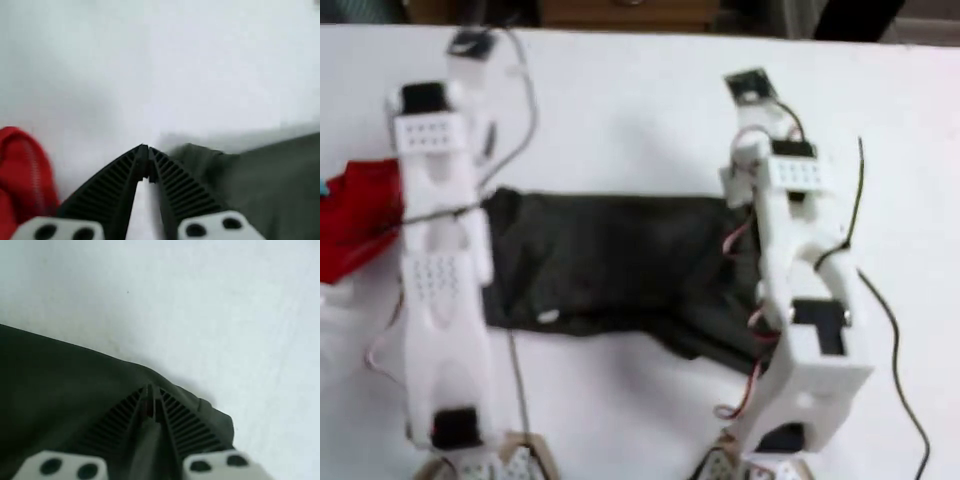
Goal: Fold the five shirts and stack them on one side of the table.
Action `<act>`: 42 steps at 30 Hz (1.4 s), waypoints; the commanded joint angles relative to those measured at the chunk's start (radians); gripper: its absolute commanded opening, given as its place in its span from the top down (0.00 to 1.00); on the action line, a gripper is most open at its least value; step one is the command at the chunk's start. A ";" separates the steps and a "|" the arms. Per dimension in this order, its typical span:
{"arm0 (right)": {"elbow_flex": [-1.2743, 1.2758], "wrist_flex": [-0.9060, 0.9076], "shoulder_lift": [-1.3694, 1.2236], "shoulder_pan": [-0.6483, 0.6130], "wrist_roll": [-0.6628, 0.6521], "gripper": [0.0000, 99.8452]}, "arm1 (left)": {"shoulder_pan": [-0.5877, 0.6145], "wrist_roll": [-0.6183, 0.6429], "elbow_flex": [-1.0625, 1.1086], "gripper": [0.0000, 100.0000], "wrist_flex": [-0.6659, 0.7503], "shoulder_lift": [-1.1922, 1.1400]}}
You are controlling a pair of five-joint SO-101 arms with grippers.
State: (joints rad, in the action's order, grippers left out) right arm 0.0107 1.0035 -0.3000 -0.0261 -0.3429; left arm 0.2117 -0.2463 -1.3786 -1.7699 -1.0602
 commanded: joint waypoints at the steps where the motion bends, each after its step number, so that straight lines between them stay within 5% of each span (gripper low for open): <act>1: -0.034 0.012 0.068 -0.007 0.005 0.98 | -0.084 0.046 0.116 0.97 -0.017 0.110; 10: -0.025 0.012 0.070 -0.008 -0.003 0.98 | -0.098 0.095 0.305 0.97 -0.008 0.123; 19: 0.089 -0.039 0.035 -0.021 -0.005 0.98 | 0.015 0.094 0.318 0.97 0.097 0.049; 32: 0.080 -0.079 -0.016 0.082 -0.005 0.98 | 0.115 0.095 0.294 0.97 0.068 0.021; 42: -0.089 0.008 0.016 0.082 -0.005 0.98 | 0.044 0.095 0.110 0.97 -0.018 0.140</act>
State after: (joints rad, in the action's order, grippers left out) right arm 0.0000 0.9498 -0.3276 0.0506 -0.3429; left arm 0.2762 -0.1573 -1.2329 -1.7683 -1.0388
